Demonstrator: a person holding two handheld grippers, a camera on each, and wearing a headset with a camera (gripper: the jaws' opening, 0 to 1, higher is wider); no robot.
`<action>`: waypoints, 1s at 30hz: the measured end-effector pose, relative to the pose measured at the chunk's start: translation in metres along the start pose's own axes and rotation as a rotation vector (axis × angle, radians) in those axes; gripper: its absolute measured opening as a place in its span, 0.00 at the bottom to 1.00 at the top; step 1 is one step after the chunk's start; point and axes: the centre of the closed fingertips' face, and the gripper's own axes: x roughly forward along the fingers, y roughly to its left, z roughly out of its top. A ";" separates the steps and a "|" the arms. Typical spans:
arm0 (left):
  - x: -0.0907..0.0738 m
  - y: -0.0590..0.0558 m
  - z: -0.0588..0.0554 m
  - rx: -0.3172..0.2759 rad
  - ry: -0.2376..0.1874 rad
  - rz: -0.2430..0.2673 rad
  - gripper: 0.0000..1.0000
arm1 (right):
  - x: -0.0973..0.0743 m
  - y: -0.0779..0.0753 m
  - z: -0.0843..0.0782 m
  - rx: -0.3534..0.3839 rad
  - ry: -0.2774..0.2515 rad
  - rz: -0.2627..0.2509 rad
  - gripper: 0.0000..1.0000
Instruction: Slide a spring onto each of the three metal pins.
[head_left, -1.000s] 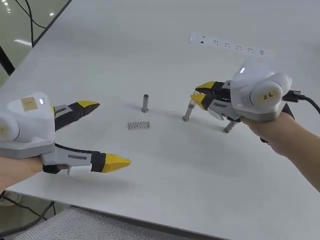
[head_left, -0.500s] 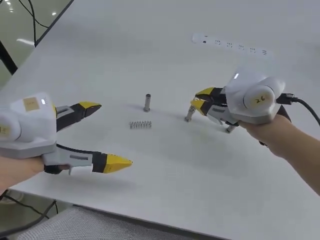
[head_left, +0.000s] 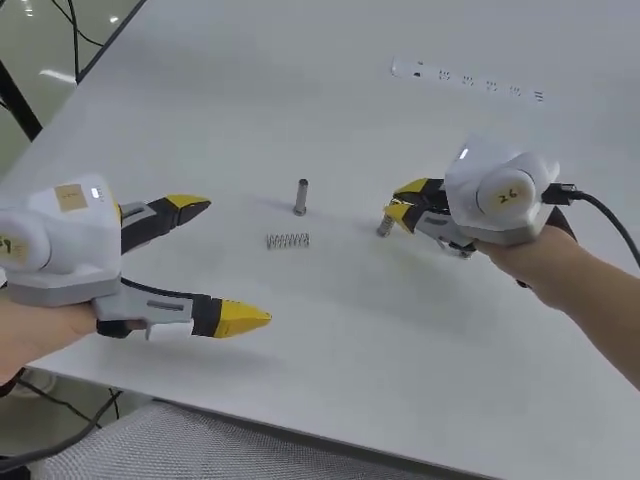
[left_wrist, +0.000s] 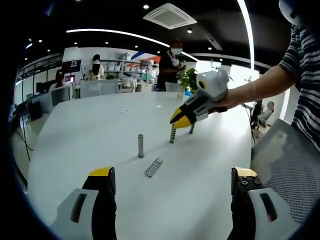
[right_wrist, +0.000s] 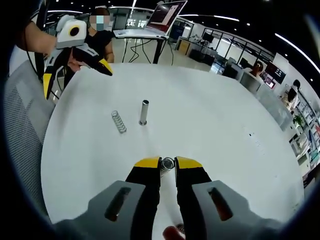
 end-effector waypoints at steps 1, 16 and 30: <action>0.000 0.000 0.000 -0.001 0.000 0.000 0.96 | 0.000 0.001 -0.001 0.001 0.003 0.003 0.12; 0.000 -0.002 0.000 0.002 0.004 -0.006 0.95 | 0.003 0.005 -0.010 0.062 0.001 0.006 0.13; 0.002 -0.003 0.001 0.004 0.007 -0.010 0.95 | -0.004 -0.001 -0.003 0.193 -0.035 -0.019 0.22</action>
